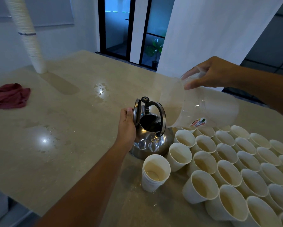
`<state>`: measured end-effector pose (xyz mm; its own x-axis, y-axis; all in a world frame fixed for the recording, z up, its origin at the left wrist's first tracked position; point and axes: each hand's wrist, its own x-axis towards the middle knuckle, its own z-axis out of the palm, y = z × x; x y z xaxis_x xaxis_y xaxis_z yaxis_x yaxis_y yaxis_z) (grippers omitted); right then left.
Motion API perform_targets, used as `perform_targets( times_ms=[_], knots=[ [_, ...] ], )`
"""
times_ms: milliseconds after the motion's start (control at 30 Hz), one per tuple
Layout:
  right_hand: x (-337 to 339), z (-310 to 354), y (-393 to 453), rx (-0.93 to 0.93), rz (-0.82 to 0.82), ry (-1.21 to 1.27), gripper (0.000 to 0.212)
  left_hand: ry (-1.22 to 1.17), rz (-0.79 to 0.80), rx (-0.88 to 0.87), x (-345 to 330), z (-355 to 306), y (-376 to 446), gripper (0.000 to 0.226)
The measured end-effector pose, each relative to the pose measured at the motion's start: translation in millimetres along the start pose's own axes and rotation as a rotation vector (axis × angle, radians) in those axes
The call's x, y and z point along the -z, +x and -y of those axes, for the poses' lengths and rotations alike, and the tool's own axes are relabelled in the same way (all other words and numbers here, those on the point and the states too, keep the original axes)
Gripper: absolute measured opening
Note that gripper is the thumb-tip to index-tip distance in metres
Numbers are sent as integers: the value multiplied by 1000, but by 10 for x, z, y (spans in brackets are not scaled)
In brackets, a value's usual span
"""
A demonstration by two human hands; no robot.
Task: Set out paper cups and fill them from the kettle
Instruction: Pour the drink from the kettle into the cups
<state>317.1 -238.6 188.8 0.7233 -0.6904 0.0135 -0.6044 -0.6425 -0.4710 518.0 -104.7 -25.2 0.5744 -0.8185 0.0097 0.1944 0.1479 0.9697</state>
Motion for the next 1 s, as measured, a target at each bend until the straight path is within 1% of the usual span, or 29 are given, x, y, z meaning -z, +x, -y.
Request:
perform_targets(
  times_ms=[133,300,467,500,567,600,667,733,800,833,867,900,933,1000],
  knots=[
    [-5,55,27,20,23,-35,60,-3,4,-13,2,6,-5,31],
    [-24,84,71,32,29,-75,61,-39,11,3,0,11,-1,29],
    [-57,136,124,49,41,-155,70,-46,10,7,-2,1,-6,27],
    [-66,168,128,47,44,-156,67,-50,12,10,-5,0,-4,27],
    [-100,234,136,54,65,-149,54,-56,9,15,-5,-5,-6,27],
    [-116,273,132,57,71,-151,42,-52,5,16,-3,-6,-7,27],
    [-135,353,137,65,91,-202,10,-44,6,9,2,6,-9,27],
    [-146,405,169,89,102,-238,14,-31,4,-5,3,7,-14,28],
    [-160,424,214,105,118,-236,7,-19,-3,-15,-1,6,-19,29],
    [-159,426,243,110,133,-228,20,-19,-3,-17,-3,9,-16,29],
    [-161,437,272,106,132,-241,40,-17,-5,-20,-3,16,-11,29],
    [-165,446,303,106,134,-271,55,-12,-10,-24,-6,21,-6,29],
    [-176,467,328,104,138,-305,63,-5,-14,-26,-7,23,-6,29],
    [-200,501,382,114,165,-343,66,-2,-16,-27,-11,31,-6,29]
  ],
)
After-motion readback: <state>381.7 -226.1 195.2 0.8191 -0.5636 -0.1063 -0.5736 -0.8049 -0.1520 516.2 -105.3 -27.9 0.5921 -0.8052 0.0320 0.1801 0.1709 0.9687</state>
